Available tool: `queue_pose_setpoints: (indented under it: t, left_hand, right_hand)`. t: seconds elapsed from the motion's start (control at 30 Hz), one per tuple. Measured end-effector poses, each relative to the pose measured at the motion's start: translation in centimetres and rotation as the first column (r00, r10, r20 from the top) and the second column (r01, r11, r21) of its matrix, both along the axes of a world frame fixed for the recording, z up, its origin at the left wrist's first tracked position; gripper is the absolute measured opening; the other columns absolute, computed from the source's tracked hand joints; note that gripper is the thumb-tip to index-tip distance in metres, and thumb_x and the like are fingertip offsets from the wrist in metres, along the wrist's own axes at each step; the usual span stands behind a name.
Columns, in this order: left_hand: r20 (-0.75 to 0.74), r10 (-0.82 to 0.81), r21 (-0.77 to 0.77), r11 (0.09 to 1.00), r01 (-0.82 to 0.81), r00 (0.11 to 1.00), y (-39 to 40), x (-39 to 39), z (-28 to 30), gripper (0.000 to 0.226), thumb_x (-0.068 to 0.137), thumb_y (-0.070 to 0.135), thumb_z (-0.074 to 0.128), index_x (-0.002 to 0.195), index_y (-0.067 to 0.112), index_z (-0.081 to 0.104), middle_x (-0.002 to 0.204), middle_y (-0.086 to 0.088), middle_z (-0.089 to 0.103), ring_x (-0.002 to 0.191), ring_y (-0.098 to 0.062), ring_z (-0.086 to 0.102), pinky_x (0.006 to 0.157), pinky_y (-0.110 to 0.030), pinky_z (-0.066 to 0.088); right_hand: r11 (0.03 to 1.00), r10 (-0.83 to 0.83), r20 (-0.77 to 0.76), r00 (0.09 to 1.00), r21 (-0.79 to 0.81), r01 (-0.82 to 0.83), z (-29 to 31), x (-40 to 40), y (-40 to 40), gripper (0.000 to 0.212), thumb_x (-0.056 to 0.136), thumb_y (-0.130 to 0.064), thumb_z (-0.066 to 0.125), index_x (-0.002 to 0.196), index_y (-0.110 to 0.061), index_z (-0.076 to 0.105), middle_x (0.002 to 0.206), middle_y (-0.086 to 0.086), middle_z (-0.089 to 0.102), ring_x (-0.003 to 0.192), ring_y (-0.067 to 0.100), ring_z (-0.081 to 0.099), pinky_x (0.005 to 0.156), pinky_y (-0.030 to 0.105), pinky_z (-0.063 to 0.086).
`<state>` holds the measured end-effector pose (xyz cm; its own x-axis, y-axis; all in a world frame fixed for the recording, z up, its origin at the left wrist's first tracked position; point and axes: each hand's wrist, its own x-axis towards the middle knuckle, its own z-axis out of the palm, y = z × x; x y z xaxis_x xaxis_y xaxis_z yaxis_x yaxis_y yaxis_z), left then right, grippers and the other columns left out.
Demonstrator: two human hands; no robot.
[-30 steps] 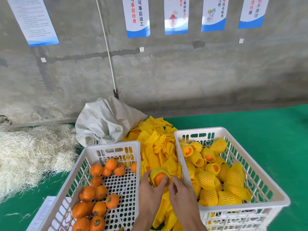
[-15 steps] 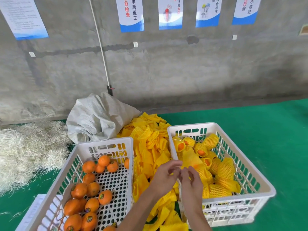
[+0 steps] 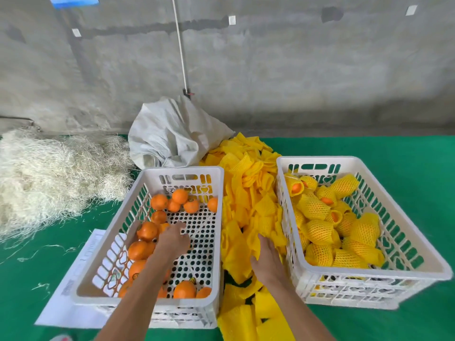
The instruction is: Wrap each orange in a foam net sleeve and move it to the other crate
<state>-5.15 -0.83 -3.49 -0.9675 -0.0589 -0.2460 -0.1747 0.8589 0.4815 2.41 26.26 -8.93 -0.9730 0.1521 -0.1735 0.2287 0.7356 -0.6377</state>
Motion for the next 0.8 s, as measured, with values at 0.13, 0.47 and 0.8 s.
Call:
queue_pose_setpoints:
  t: [0.13, 0.47, 0.8]
  left_hand:
    - [0.404, -0.060, -0.216, 0.963, 0.159, 0.913, -4.5, 0.9, -2.8, 0.071, 0.090, 0.039, 0.077, 0.154, 0.030, 0.046, 0.162, -0.014, 0.032, 0.146, -0.036, 0.040, 0.114, -0.047, 0.042]
    - [0.642, -0.382, -0.162, 0.780, 0.605, 0.664, 0.3, 2.4, -2.6, 0.035, 0.101, 0.025, 0.060, 0.133, 0.010, 0.063, 0.133, -0.006, 0.056, 0.119, -0.027, 0.052, 0.077, -0.027, 0.041]
    - [0.699, -0.415, -0.196, 0.672, 0.714, 0.582, 0.7, 3.4, -3.6, 0.043, 0.100, 0.020, 0.066, 0.142, 0.023, 0.064, 0.150, 0.001, 0.058, 0.126, -0.027, 0.061, 0.108, -0.038, 0.050]
  right_hand:
    - [0.976, 0.074, 0.108, 0.991, 0.198, -0.094, -2.0, -0.8, 0.4, 0.065, 0.108, -0.026, 0.049, 0.163, -0.017, 0.015, 0.170, 0.005, 0.015, 0.154, 0.028, 0.022, 0.116, 0.039, 0.037]
    - [0.951, 0.018, -0.002, 1.000, 0.310, -0.017, -3.2, -2.5, 1.0, 0.030, 0.107, -0.028, 0.047, 0.129, -0.013, 0.060, 0.132, 0.008, 0.053, 0.121, 0.027, 0.054, 0.092, 0.039, 0.051]
    - [0.928, -0.236, -0.180, 0.955, -0.335, 0.166, -0.4, -2.2, -0.1, 0.020, 0.098, -0.033, 0.067, 0.103, -0.022, 0.050, 0.087, 0.002, 0.062, 0.074, 0.014, 0.060, 0.051, 0.024, 0.044]
